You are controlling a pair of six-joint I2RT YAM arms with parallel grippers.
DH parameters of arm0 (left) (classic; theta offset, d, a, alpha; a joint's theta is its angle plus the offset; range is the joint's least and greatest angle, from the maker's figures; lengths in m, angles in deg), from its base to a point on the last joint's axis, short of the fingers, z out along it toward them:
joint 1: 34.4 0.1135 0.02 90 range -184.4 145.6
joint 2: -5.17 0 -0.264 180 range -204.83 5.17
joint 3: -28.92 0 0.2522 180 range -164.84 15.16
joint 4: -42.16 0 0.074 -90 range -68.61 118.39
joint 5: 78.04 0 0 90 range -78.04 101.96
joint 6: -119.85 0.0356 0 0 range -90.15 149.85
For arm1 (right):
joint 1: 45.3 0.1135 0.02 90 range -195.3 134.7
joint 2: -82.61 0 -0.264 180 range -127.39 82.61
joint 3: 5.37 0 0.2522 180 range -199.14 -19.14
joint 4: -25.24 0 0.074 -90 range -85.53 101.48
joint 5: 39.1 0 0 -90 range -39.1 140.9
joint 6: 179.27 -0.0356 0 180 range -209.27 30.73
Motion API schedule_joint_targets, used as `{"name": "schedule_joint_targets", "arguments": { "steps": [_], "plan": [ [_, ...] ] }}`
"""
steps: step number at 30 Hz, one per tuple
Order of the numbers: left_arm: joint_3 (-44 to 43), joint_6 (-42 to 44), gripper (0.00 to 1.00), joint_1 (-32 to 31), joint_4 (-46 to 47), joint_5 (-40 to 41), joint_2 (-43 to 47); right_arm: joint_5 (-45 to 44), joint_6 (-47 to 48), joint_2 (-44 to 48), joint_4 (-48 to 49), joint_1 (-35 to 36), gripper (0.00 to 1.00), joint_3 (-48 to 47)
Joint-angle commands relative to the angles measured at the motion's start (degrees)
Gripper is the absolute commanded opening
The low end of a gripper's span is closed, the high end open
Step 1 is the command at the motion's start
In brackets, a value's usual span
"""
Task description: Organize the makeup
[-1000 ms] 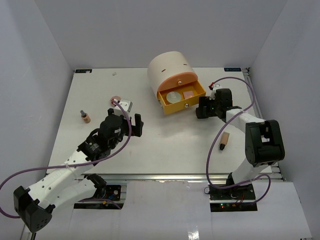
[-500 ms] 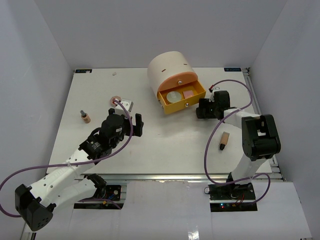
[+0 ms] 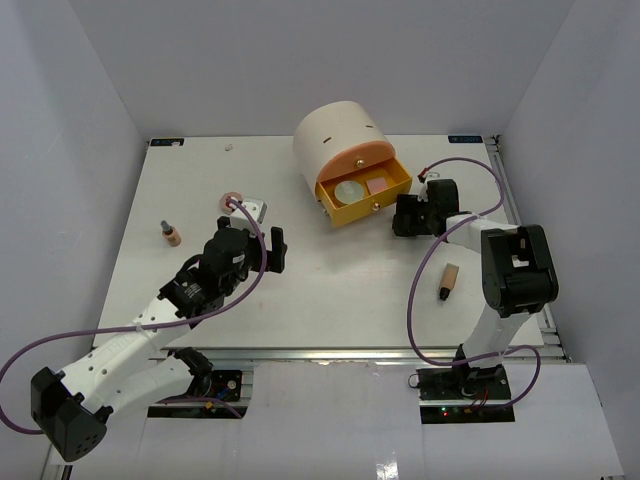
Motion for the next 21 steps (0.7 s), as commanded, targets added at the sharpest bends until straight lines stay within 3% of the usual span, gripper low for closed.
{"name": "schedule_joint_targets", "arguments": {
  "steps": [1, 12, 21],
  "plan": [
    [0.16, -0.54, 0.98, 0.52, 1.21, -0.77, -0.20, 0.21, -1.24, -2.66, -0.58, 0.22, 0.93, -2.64],
    [0.16, -0.54, 0.98, 0.70, 1.21, -0.97, -0.46, 3.77, -0.47, -2.65, -2.06, -0.84, 0.68, -1.76],
    [0.16, -0.54, 0.98, 0.77, 1.32, -1.40, -0.37, 4.07, 1.29, 0.80, -4.19, -3.43, 0.60, 1.46]
  ]
}}
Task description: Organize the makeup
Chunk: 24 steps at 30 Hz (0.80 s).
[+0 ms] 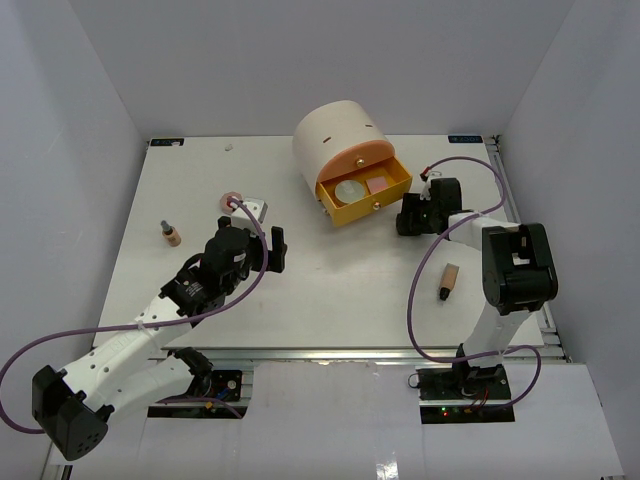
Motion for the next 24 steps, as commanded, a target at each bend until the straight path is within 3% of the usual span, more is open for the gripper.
{"name": "schedule_joint_targets", "arguments": {
  "steps": [1, 14, 24],
  "plan": [
    [0.16, -0.54, 0.98, 0.33, 1.39, -1.16, 0.31, 2.83, 1.04, 2.26, -3.95, -2.38, 0.59, 2.64],
    [0.16, -0.79, 0.98, 0.41, 1.41, -1.84, 0.99, 8.11, 9.73, 21.68, -6.87, -4.93, 0.35, 5.65],
    [0.16, -0.81, 0.98, 0.41, 1.48, -2.13, 1.37, 16.17, 13.86, 31.71, -7.82, -3.85, 0.27, -1.15]
  ]
}}
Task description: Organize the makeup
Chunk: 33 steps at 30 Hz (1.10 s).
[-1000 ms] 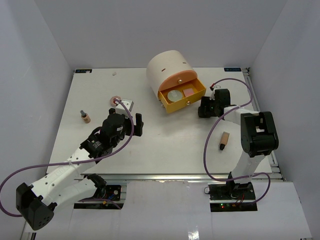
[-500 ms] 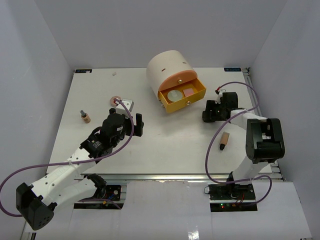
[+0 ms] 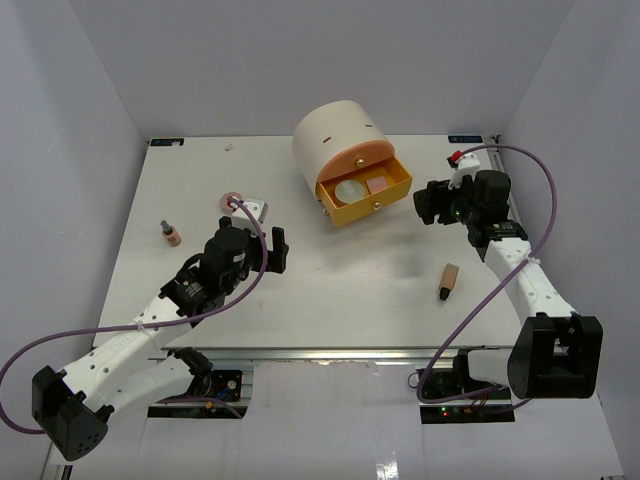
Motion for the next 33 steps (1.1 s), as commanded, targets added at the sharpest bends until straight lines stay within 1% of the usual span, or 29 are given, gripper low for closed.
{"name": "schedule_joint_targets", "arguments": {
  "steps": [1, 6, 12, 16, 20, 21, 24, 29, 33],
  "plan": [
    [0.17, -0.39, 0.98, 0.37, 1.33, -0.74, 1.21, 6.55, 2.90, 0.84, 0.56, 1.85, 0.27, -6.95],
    [0.33, -0.40, 0.98, 0.37, 1.33, -0.22, 1.13, 8.29, 3.20, -3.66, 1.15, 6.33, 0.28, -14.87],
    [0.42, -0.35, 0.98, 0.37, 1.33, 0.13, 0.99, 8.78, 3.21, -12.46, 1.67, 9.20, 0.34, -22.14],
    [0.42, -0.30, 0.98, 0.37, 1.35, 0.36, 0.80, 9.56, 3.03, -16.71, 1.66, 9.72, 0.42, -25.32],
    [0.42, -0.30, 0.98, 0.37, 1.41, 0.28, 0.75, 9.48, 4.87, -18.85, 1.70, 10.03, 0.54, -25.97],
    [0.42, -0.30, 0.98, 0.37, 1.41, 0.22, 0.69, 9.36, 5.61, -19.28, 1.64, 10.15, 0.60, -25.97],
    [0.42, -0.30, 0.98, 0.37, 1.42, 0.22, 0.60, 9.34, 6.62, -19.92, 0.85, 10.24, 0.90, -26.23],
    [0.45, -0.33, 0.98, 0.37, 1.44, 0.04, 0.22, 8.21, 6.47, -19.40, 0.90, 10.25, 0.90, -25.94],
    [0.51, -0.49, 0.98, 0.55, 1.59, 0.31, -0.21, 8.34, 6.33, -16.16, 0.80, 10.25, 0.90, -25.20]
  ]
}}
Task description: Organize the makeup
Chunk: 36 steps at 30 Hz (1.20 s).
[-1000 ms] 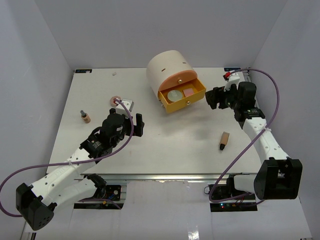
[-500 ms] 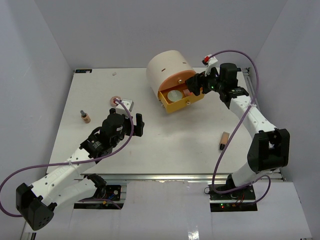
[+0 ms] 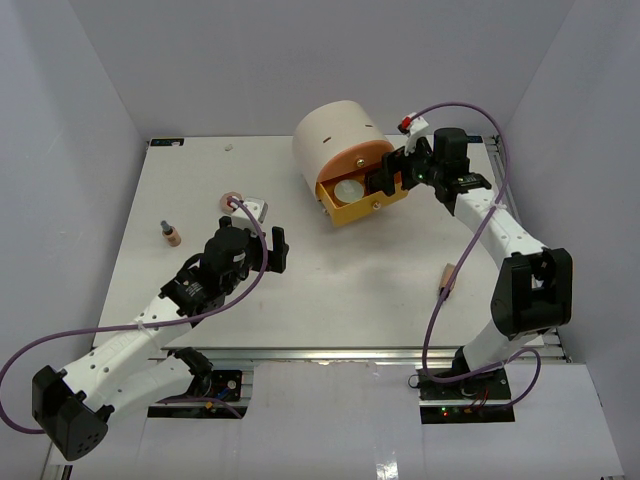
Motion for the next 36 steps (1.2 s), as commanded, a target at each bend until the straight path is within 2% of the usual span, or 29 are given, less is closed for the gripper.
{"name": "schedule_joint_targets", "arguments": {
  "steps": [1, 6, 8, 10, 12, 16, 20, 26, 28, 36],
  "plan": [
    [0.49, -0.54, 0.98, 0.57, 1.35, 0.36, -0.35, 0.05, 1.11, 5.06, 1.10, 0.34, 0.90, -1.86],
    [0.49, -1.48, 0.98, 2.02, 1.93, -1.15, -1.99, 2.52, 8.39, 16.37, 1.44, 0.27, 0.90, 4.81],
    [0.19, -2.22, 0.98, 5.61, 2.84, -4.91, -3.66, 3.01, 8.60, 22.32, 2.15, 0.05, 0.90, 10.88],
    [-0.35, -3.45, 0.98, 9.38, 3.67, -8.61, -5.51, 7.98, 9.49, 28.00, 2.56, -0.50, 0.90, 16.50],
    [-1.34, -4.88, 0.98, 15.71, 4.67, -14.31, -8.47, 16.68, 12.63, 30.20, -1.44, -0.69, 0.90, 19.55],
    [-4.62, -8.37, 0.98, 24.53, 5.24, -20.92, -17.43, 24.59, 12.87, 35.71, -3.65, -0.84, 0.90, 24.77],
    [-12.73, -9.33, 0.98, 28.42, 2.42, -17.28, -29.05, 26.85, 11.70, 39.94, -0.64, -4.12, 0.90, 31.78],
    [-26.87, -7.31, 0.98, 29.52, -2.65, -8.67, -47.58, 33.93, 5.91, 42.34, 6.19, -12.16, 0.90, 37.85],
    [-31.26, -6.63, 0.98, 30.00, -3.77, -6.54, -51.46, 35.95, 5.26, 42.27, 6.32, -14.55, 0.90, 38.04],
    [-41.69, -5.20, 0.98, 31.46, -7.24, -2.36, -61.41, 35.76, 4.86, 41.66, 6.98, -15.24, 0.90, 38.67]
  ]
}}
